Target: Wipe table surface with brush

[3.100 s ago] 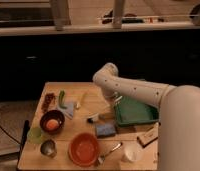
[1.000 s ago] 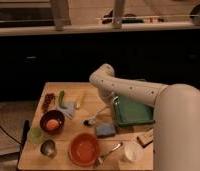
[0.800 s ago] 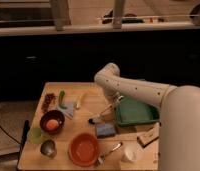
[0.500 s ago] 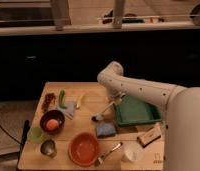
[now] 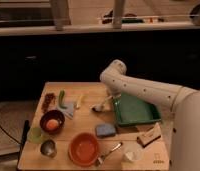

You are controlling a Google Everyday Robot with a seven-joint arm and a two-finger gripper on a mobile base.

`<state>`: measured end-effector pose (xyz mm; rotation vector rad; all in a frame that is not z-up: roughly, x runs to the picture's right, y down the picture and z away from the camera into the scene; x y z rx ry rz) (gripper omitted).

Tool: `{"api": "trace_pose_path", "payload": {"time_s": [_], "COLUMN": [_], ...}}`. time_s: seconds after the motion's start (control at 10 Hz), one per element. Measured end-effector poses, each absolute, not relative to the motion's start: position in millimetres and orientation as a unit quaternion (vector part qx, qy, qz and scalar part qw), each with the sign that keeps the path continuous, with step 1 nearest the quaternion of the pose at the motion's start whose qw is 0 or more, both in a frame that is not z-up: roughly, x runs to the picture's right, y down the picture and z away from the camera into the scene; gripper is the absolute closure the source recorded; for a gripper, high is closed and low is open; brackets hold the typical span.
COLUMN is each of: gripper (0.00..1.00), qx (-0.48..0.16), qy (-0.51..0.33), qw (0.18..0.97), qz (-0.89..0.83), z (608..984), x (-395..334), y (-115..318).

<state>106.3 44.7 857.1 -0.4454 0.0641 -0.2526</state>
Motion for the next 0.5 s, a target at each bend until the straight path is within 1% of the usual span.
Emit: {"api": "trace_pose_path", "payload": {"time_s": [0.2,0.5], "gripper": [1.0,1.0], "qx": [-0.224,-0.247], "qy": [0.005,-0.038], "qw": [0.964,0.946], "qz": [-0.147,-0.205], "z": [866,881], "x": [78,38], "y": [45,59]}}
